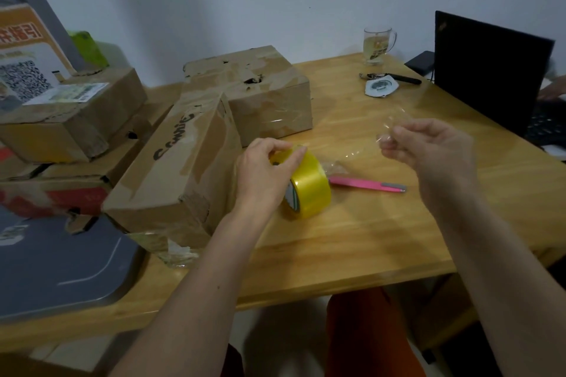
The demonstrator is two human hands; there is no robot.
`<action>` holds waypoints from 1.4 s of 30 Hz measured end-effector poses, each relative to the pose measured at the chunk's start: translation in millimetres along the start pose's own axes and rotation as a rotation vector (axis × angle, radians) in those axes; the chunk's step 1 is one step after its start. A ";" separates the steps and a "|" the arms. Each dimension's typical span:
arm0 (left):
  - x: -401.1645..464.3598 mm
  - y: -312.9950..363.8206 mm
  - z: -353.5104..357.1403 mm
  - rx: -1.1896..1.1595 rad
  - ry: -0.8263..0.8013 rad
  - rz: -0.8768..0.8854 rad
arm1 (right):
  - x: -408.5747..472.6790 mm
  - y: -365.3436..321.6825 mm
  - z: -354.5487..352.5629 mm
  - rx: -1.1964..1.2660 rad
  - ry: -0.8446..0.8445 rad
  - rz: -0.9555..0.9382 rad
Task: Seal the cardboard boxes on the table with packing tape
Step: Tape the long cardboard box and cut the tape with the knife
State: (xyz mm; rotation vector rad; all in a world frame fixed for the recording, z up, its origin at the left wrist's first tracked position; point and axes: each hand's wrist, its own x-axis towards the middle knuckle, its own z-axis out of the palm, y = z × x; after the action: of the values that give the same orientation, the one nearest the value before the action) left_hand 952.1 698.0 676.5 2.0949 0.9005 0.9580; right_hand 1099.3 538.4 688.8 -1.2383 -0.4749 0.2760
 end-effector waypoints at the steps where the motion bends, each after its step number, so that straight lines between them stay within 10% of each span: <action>1: 0.6 0.3 -0.8 -0.002 0.000 -0.003 | 0.3 -2.5 1.6 0.028 0.028 -0.026; 5: 2.0 3.2 -2.7 -0.032 -0.013 -0.024 | 16.5 -14.8 -0.9 0.131 0.213 -0.110; 15: 6.8 14.7 2.0 0.017 0.025 -0.106 | 62.8 25.5 0.5 -0.723 0.123 -0.139; 26: 22.3 19.1 8.7 0.135 -0.007 -0.057 | 87.0 81.9 9.1 -1.630 -0.300 -0.086; 32: 22.6 18.9 10.3 0.118 -0.014 -0.056 | 82.8 67.9 7.1 -1.079 -0.517 0.271; 37: 13.3 15.7 7.3 0.089 -0.003 -0.029 | 55.7 37.8 22.3 -0.938 -0.366 -0.119; 42: 6.5 18.3 2.1 0.050 -0.034 -0.007 | 6.6 29.1 58.5 -0.544 -0.813 -0.092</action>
State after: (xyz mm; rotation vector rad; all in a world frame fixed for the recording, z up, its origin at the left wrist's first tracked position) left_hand 962.7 692.5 691.9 2.1416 0.9231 0.9026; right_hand 1078.0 599.4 677.0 -1.5993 -1.3714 0.6019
